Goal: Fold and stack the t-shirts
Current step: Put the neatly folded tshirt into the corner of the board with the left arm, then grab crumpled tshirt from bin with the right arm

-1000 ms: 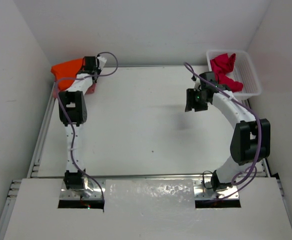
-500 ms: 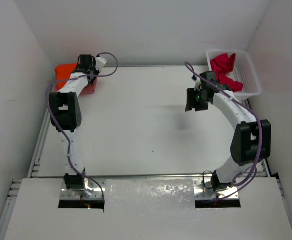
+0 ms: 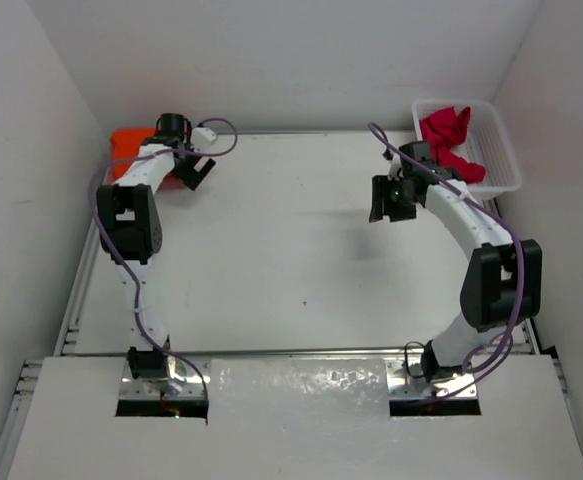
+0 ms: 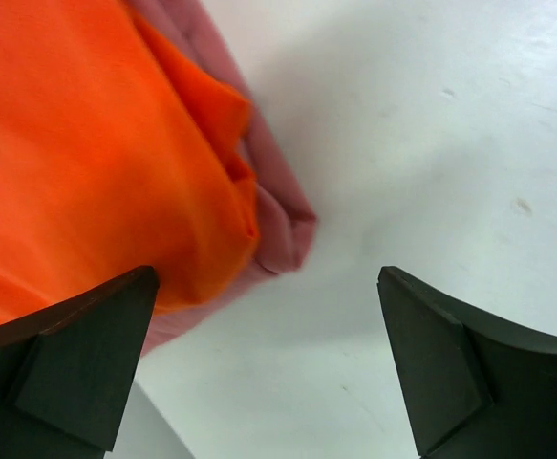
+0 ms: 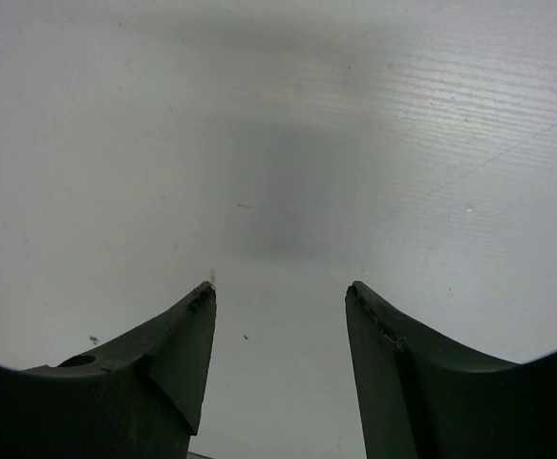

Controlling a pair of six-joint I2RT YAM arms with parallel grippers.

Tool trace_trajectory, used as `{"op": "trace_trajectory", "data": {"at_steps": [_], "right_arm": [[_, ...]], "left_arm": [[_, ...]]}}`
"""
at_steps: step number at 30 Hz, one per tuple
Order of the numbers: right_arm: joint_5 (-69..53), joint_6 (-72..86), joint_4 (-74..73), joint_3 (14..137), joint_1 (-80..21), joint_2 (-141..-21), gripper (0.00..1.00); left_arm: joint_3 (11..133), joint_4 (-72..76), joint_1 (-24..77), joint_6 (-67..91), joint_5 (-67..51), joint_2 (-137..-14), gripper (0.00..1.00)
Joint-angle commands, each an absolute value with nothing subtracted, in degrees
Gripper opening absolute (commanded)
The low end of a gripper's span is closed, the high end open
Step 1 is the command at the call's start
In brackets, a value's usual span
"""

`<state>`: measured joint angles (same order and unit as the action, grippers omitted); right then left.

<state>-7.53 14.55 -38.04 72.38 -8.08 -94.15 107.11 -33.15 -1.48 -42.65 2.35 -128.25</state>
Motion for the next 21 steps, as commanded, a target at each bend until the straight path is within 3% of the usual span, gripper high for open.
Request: {"op": "trace_trajectory", "data": {"at_steps": [1, 5, 9, 14, 21], "right_arm": [[-8.17, 15.03, -37.53, 76.46, -8.35, -92.11, 0.56], [-9.14, 16.08, -39.19, 81.9, -7.82, -93.77, 0.57], [-10.36, 19.68, -42.88, 96.45, -2.05, -98.86, 0.6], [-8.61, 24.41, -45.36, 113.27, 6.23, -111.93, 0.63], [-4.06, 38.22, -30.26, 128.05, 14.59, -131.09, 0.66]], "left_arm": [[113.37, -38.92, -3.42, -41.84, -6.21, -124.03, 1.0], [119.34, -38.06, -7.63, -32.39, -16.33, -119.72, 1.0], [122.07, -34.28, -16.41, -19.18, -24.16, -116.9, 1.0], [118.57, -38.31, -18.54, -21.17, -19.25, -113.04, 0.99], [111.09, -36.91, -18.02, -20.04, -19.78, -107.14, 0.99]]}}
